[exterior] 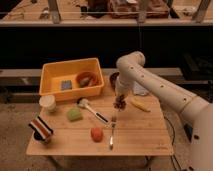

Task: Place grapes in paper cup

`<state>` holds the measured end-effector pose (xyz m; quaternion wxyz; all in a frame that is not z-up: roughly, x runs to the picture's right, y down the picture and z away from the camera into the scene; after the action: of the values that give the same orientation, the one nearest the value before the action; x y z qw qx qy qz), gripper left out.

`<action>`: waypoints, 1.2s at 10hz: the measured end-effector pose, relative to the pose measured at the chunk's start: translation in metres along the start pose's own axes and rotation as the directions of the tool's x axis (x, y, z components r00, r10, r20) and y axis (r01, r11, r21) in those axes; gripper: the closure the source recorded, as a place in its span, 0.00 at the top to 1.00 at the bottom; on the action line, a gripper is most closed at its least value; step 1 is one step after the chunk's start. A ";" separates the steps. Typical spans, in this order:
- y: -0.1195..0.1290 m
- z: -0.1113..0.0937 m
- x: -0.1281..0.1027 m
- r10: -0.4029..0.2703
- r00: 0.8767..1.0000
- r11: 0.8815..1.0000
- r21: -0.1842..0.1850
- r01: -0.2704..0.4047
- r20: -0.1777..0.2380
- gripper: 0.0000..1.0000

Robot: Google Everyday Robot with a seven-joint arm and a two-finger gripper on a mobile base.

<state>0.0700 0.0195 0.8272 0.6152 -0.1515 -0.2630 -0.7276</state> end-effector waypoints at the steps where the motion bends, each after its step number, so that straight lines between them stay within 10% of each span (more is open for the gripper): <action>1: -0.018 -0.001 0.012 -0.032 0.999 0.999 0.005 0.032 -0.004 0.07; 7: -0.151 -0.043 0.069 -0.294 0.951 0.953 0.051 0.299 -0.092 0.07; 10: -0.177 -0.089 0.064 -0.381 0.914 0.916 0.081 0.394 -0.141 0.07; 12: -0.179 -0.090 0.063 -0.386 0.912 0.913 0.084 0.399 -0.143 0.07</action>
<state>-0.1076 -0.0650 0.7528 0.4788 -0.0158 -0.2899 -0.8285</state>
